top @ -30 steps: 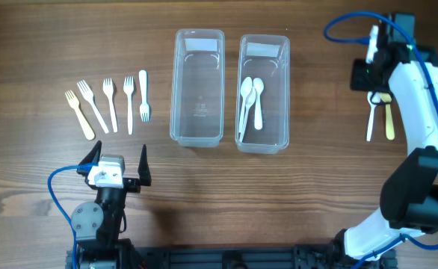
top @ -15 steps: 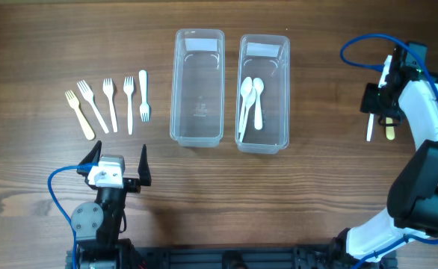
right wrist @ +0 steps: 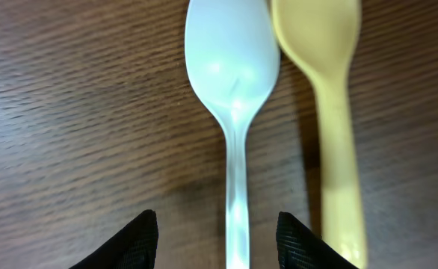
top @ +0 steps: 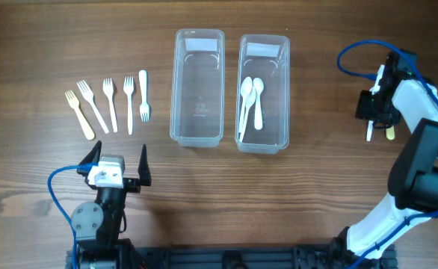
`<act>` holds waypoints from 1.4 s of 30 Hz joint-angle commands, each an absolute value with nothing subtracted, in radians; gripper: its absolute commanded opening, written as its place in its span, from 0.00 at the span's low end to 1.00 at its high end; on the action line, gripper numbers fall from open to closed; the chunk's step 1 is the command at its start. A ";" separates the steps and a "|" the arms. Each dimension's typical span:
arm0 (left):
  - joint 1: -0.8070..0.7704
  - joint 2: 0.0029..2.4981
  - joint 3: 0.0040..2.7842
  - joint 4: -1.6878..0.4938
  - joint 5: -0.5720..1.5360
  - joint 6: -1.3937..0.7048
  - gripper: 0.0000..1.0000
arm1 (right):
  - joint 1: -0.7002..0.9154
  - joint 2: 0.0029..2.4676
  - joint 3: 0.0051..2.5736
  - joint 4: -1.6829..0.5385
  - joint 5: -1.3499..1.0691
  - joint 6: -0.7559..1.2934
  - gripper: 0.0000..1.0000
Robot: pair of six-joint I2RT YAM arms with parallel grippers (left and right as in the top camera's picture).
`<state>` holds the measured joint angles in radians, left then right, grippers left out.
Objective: Pack container
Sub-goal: 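Move the right gripper back and grasp the last white spoon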
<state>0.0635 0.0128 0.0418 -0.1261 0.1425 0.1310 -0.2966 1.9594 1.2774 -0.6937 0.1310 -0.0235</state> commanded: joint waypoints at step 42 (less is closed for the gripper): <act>0.057 0.007 0.033 -0.122 0.138 0.153 1.00 | -0.318 2.022 1.297 -0.674 0.043 -0.025 0.04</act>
<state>0.0635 0.0132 0.0418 -0.1261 0.1425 0.1310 -0.3115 1.9965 1.2793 -0.6567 0.0837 -0.0380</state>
